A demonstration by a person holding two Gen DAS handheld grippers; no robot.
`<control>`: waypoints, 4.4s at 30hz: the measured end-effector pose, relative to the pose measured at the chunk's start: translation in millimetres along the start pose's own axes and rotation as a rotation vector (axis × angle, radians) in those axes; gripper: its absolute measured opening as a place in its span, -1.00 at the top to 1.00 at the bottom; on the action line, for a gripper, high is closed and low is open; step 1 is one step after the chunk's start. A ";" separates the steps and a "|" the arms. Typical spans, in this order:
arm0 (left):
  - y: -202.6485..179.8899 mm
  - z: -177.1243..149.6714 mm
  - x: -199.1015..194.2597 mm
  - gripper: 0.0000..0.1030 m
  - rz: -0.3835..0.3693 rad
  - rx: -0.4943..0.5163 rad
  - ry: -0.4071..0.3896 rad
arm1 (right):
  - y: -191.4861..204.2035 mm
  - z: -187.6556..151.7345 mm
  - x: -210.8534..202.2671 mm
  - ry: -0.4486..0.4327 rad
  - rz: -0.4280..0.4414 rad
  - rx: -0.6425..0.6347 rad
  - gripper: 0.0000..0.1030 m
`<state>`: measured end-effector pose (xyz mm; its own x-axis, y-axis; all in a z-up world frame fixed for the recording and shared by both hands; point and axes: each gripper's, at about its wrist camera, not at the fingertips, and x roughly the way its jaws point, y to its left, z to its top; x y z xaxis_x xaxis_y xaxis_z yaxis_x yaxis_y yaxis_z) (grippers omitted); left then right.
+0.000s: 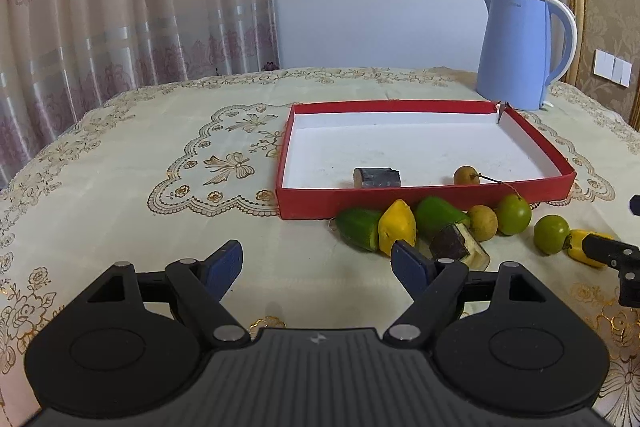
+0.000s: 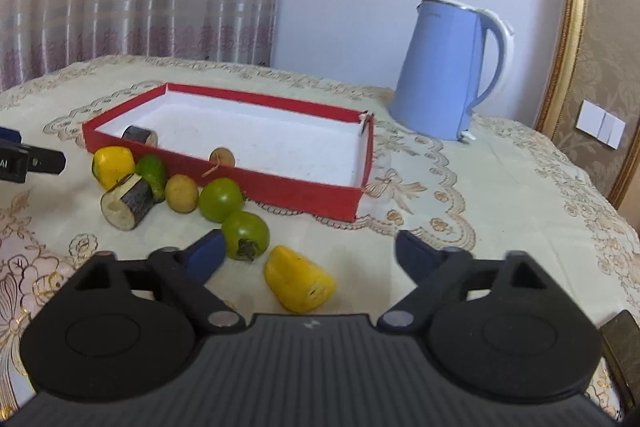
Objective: Organize fruits
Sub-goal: 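Move the right gripper to the yellow fruit piece and grasp it, then grasp the white-cut eggplant slice with the left gripper while the right holds the yellow fruit, then release the eggplant slice into the red box with left while right holds yellow fruit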
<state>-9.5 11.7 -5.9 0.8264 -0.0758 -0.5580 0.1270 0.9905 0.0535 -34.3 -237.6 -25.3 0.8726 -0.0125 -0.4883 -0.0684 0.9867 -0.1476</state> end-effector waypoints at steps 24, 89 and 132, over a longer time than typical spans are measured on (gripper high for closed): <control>-0.3 1.1 -1.5 -0.66 -0.016 0.002 0.002 | -3.5 -6.4 17.3 0.119 0.068 -0.009 -0.31; -9.7 -16.3 26.8 0.34 -0.145 0.011 0.081 | -7.1 4.0 -6.1 -0.009 0.146 0.064 0.58; -34.7 88.9 49.8 0.37 -0.178 0.131 -0.164 | -31.5 -1.8 -8.2 -0.022 0.142 0.148 0.41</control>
<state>76.0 -36.7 38.2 0.8613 -0.2755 -0.4270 0.3391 0.9374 0.0793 -40.2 -268.9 -18.2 0.8698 0.1300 -0.4760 -0.1206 0.9914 0.0504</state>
